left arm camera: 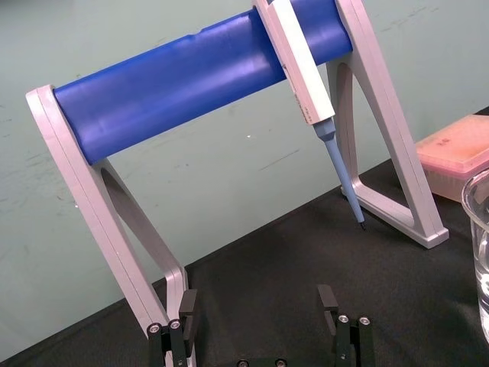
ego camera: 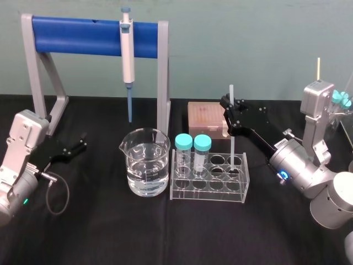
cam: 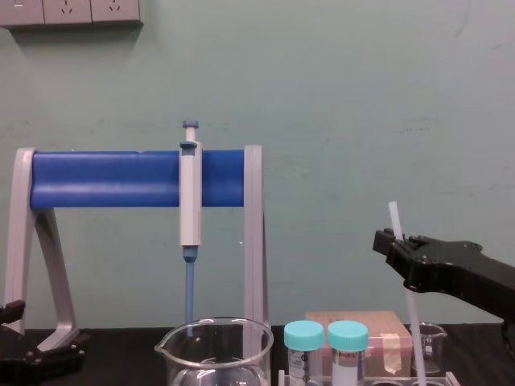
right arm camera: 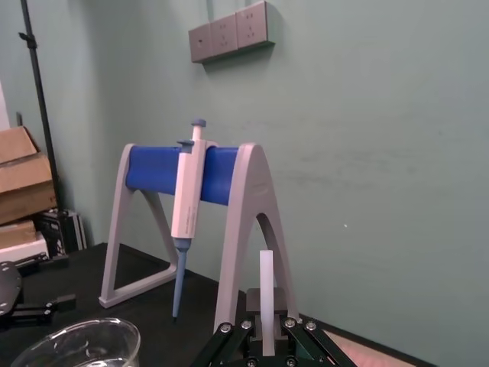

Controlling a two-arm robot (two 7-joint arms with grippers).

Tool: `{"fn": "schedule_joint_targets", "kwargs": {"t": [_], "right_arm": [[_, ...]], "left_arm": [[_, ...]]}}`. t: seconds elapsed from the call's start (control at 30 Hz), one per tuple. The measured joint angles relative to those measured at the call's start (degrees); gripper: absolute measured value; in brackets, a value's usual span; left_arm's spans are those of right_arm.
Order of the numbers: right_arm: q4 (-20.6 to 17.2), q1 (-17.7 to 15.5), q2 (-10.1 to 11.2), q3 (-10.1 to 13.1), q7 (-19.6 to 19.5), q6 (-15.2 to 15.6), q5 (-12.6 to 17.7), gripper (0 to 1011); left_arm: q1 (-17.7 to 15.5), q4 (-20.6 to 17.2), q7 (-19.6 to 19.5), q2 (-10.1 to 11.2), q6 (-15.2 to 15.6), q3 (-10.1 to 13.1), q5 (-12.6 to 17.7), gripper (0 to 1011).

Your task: Pick up the stirring rod with one hand, then place it down.

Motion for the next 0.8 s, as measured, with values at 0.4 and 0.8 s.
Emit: {"fn": "schedule_joint_targets", "kwargs": {"t": [0.4, 0.8], "right_arm": [[1.18, -0.22, -0.89, 0.35, -0.66, 0.58, -0.16, 72], [2.18, -0.31, -1.42, 0.8, -1.37, 0.92, -0.52, 73]], "left_arm": [[0.0, 0.0, 0.0, 0.0, 0.0, 0.0, 0.0, 1000], [0.0, 0.0, 0.0, 0.0, 0.0, 0.0, 0.0, 1000]]}}
